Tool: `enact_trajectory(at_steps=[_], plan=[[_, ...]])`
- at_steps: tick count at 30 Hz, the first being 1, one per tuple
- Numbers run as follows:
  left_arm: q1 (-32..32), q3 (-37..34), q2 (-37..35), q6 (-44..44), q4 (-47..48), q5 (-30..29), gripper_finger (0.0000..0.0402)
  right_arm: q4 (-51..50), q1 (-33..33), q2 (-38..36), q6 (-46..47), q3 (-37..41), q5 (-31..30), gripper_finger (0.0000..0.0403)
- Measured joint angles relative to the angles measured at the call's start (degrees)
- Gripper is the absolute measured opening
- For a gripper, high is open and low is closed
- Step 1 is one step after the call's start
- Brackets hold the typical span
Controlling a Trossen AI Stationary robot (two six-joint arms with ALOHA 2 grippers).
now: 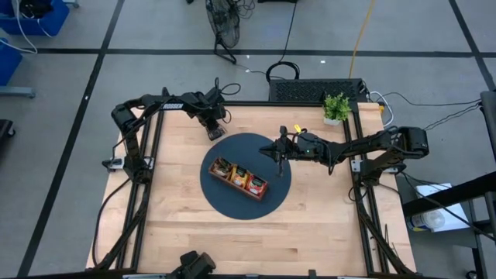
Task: Pick & Place Tea
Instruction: Put the brown tea bag into the left section of the wooden organizer
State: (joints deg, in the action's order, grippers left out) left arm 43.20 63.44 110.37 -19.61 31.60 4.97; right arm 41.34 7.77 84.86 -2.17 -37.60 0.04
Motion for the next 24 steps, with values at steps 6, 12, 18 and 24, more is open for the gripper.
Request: enact_trajectory(at_steps=[6,12,18,24], plan=[[-0.26,-0.61,-3.84,-0.20,0.56,-1.65,0.0025,-0.04,0.00,0.00,0.00,0.00,-0.01,0.0018],[-3.52,-0.51,-16.26,0.46,-0.52,-9.49,0.0025,0.49,0.19,0.05,0.00,0.00,-0.19,0.0018],[-11.21,-0.89,-27.64,2.29,-8.31,-11.06,0.0025,9.10,0.85,3.10,1.95,0.00,-2.65,0.0018],[-23.62,-9.04,-30.43,-3.71,-29.55,-20.84,0.0025,19.59,1.02,8.11,1.60,0.00,-7.66,0.0018]])
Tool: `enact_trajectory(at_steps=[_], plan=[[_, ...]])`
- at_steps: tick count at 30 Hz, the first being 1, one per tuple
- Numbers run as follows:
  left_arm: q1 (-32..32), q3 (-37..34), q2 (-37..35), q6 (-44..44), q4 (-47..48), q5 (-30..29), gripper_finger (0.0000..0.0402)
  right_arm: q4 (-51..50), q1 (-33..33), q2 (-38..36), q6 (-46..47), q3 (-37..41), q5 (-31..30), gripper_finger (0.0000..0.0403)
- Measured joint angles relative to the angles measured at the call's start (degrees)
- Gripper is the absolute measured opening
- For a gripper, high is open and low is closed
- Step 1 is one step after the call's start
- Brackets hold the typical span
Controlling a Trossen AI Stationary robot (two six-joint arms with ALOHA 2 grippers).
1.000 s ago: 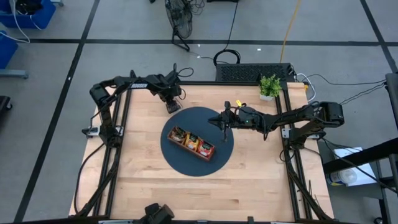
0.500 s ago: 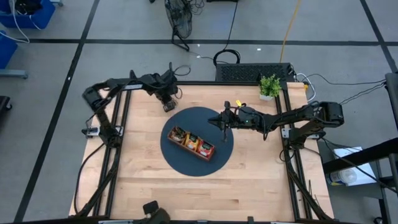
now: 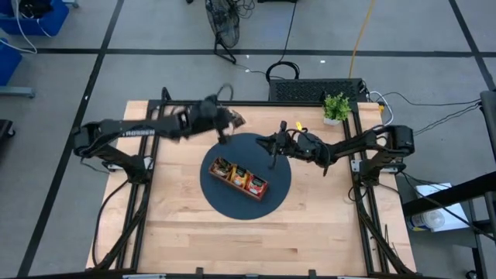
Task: Pick & Place Tea
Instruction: Put the brown tea bag into the left section of the wooden organizer
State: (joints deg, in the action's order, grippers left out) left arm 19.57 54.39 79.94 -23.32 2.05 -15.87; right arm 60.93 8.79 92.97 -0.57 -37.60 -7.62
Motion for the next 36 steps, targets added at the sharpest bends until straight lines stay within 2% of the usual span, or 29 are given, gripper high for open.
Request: enact_trajectory(at_steps=[5,8,10,12,15,18,21,26,30,32,36], plan=[[-9.12,-10.52,0.46,-11.04,-27.12,-13.97,0.0025,7.69,1.40,4.64,0.24,0.00,-1.64,0.0018],[-12.92,-15.45,0.46,-17.84,-40.36,-17.73,0.0025,12.44,2.10,7.22,0.49,0.00,-1.52,0.0018],[-14.13,-17.35,0.35,-18.36,-45.08,-18.33,0.0025,15.81,2.43,8.67,0.78,-0.06,-1.27,0.0018],[-14.49,-18.08,0.35,-17.86,-45.90,-18.10,0.0025,17.57,2.72,10.07,3.52,-1.04,-0.96,0.0020],[-14.51,-18.12,0.35,-17.02,-44.93,-17.39,0.0029,14.98,3.30,11.67,4.87,-4.35,5.68,0.0037],[-14.30,-18.12,0.35,-16.42,-43.04,-17.37,0.0026,9.80,3.22,12.55,5.66,-8.45,10.69,0.0073],[-14.30,-18.12,0.35,-15.36,-42.08,-17.43,0.0024,5.17,3.15,12.63,5.53,-11.67,10.91,0.0113],[-14.30,-18.08,0.33,-14.54,-39.56,-18.19,0.0024,4.40,3.15,12.67,5.55,-13.02,10.83,0.0158],[-14.30,-18.06,0.33,-13.93,-39.19,-18.95,0.0025,4.85,3.13,12.65,5.52,-13.31,8.55,0.0162],[-14.30,-18.06,0.33,-14.08,-39.01,-18.97,0.0025,4.74,3.15,12.65,5.52,-13.31,6.22,0.0153],[-14.36,-18.06,0.33,-16.02,-38.53,-21.44,0.0024,1.71,3.11,12.61,6.32,-13.35,6.11,0.0136]])
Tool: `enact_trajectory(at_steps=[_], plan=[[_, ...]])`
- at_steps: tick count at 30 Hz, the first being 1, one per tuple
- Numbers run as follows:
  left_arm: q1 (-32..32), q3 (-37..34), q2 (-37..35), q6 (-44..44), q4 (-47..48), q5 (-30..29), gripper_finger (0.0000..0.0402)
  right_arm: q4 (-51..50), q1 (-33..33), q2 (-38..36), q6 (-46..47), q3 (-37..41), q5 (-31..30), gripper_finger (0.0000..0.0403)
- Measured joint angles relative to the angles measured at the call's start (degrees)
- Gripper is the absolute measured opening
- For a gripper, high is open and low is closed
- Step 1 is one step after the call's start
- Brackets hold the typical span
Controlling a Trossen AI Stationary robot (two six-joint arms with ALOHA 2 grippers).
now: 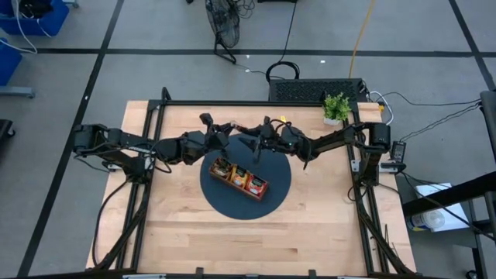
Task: Pick & Place Tea
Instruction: Put the brown tea bag into the left section of the wooden organizer
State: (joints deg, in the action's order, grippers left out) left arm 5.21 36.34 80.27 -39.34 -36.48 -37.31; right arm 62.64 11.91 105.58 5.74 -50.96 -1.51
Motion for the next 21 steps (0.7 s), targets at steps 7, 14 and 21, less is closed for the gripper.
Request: enact_trajectory(at_steps=[7,14,21], plan=[[0.00,0.00,0.00,-2.74,0.04,-4.60,0.0025,-5.37,-0.14,0.00,0.99,0.02,-1.41,0.0137],[-0.80,0.00,0.00,-1.26,1.46,-4.18,0.0023,-0.02,0.09,-0.02,-2.95,0.02,-4.69,0.0135],[-2.36,0.02,0.00,-1.20,1.68,-4.10,0.0027,1.41,0.52,-0.07,-3.43,0.02,-4.43,0.0132]])
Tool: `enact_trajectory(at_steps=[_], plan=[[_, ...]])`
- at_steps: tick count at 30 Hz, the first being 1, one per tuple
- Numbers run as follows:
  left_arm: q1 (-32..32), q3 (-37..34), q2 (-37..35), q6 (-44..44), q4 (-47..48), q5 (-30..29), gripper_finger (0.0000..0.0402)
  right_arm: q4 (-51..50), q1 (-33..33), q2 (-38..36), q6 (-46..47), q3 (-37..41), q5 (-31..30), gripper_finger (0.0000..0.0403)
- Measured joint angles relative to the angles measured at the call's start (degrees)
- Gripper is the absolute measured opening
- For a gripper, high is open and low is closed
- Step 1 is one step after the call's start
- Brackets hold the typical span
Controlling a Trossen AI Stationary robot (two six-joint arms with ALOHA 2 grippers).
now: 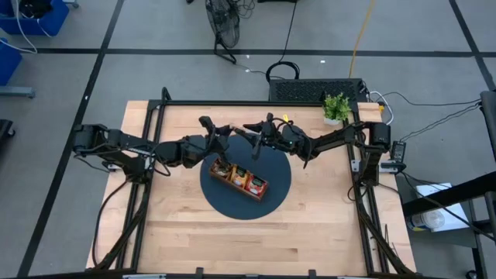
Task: Pick & Place Tea
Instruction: Put the brown tea bag into the left section of the wooden organizer
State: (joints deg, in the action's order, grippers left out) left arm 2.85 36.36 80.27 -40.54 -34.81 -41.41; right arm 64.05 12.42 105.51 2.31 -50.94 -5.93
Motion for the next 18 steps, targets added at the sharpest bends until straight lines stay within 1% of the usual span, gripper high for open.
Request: enact_trajectory(at_steps=[2,4,5,7,8,11,13,14,16,18], plan=[[-0.06,0.00,0.00,0.10,0.00,0.00,0.0024,-0.05,-0.02,0.00,0.00,0.00,0.02,0.0125],[-0.06,0.00,0.00,0.14,0.00,0.00,0.0023,0.02,-0.02,0.00,0.00,0.00,0.05,0.0103],[-0.06,0.00,0.00,0.23,0.02,0.00,0.0023,-0.10,-0.02,0.00,-0.05,0.00,0.07,0.0083],[-0.11,0.02,-0.02,0.53,0.06,0.00,0.0023,-0.57,-0.02,0.00,-1.42,0.00,0.16,0.0029],[-0.24,0.02,-0.02,0.59,0.16,-0.02,0.0025,-0.77,-0.02,0.00,-2.72,0.00,0.14,0.0015],[-1.28,0.02,-0.02,0.06,0.33,-1.15,0.0043,-0.91,-0.31,-0.04,-3.88,0.00,0.10,0.0003],[-2.67,0.02,-0.49,-2.48,0.52,-5.00,0.0061,-4.11,-0.54,-1.37,-5.04,0.00,0.11,0.0001],[-3.54,0.04,-0.91,-3.82,0.57,-8.72,0.0070,-6.77,-0.59,-2.43,-5.27,-0.20,0.16,0.0001],[-5.06,0.07,-2.38,-5.04,0.32,-15.42,0.0086,-14.79,-0.58,-4.77,-5.38,-1.56,0.17,0.0000],[-6.46,0.07,-3.78,-4.46,0.20,-20.27,0.0100,-22.40,-0.93,-6.78,-6.07,-3.38,0.16,0.0000]])
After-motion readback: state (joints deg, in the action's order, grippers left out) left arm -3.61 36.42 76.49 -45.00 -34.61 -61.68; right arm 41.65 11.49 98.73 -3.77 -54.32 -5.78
